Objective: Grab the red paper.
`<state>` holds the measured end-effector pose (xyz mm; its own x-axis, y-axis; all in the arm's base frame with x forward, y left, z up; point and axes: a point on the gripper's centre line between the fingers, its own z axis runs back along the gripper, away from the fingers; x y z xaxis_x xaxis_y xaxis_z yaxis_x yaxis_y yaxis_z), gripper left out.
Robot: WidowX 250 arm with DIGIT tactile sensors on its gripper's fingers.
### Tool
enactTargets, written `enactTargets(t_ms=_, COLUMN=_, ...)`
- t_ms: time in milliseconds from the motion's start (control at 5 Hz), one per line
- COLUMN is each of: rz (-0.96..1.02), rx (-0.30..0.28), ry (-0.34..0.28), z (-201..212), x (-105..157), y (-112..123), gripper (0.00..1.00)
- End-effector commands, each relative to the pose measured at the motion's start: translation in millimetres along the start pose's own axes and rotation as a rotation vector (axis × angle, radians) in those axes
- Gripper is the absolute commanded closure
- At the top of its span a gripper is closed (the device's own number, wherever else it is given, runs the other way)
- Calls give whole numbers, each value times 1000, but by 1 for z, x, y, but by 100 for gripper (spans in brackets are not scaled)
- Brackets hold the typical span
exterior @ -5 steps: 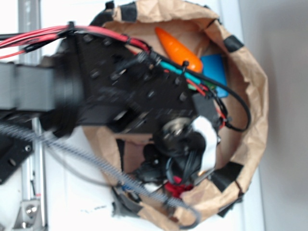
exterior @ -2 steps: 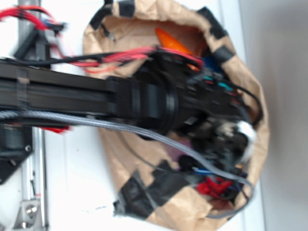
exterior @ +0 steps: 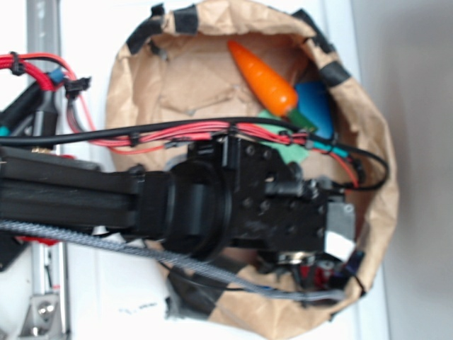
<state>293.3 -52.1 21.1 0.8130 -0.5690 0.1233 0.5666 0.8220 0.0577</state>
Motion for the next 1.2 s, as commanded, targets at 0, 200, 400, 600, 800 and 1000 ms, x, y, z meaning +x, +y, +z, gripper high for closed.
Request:
enactTargets(t_ms=0, rz=154, rx=32, ry=-213, z=87, x=-28, y=71, gripper=100)
enactTargets(t_ms=200, rz=182, rx=-56, ry=-446, z=100, x=-36, y=80, gripper=0)
enactTargets(t_ms=400, rz=13, rx=-193, ry=-614, z=88, x=-18, y=68, gripper=0)
enactTargets(t_ms=600, rz=-132, rx=-242, ry=-566, z=74, x=-1, y=39, gripper=0)
enactTargets(t_ms=800, rz=-246, rx=-226, ry=-499, z=51, x=12, y=16, gripper=0)
enactTargets(t_ms=1000, rz=-334, rx=-219, ry=-484, z=36, x=19, y=0, gripper=0)
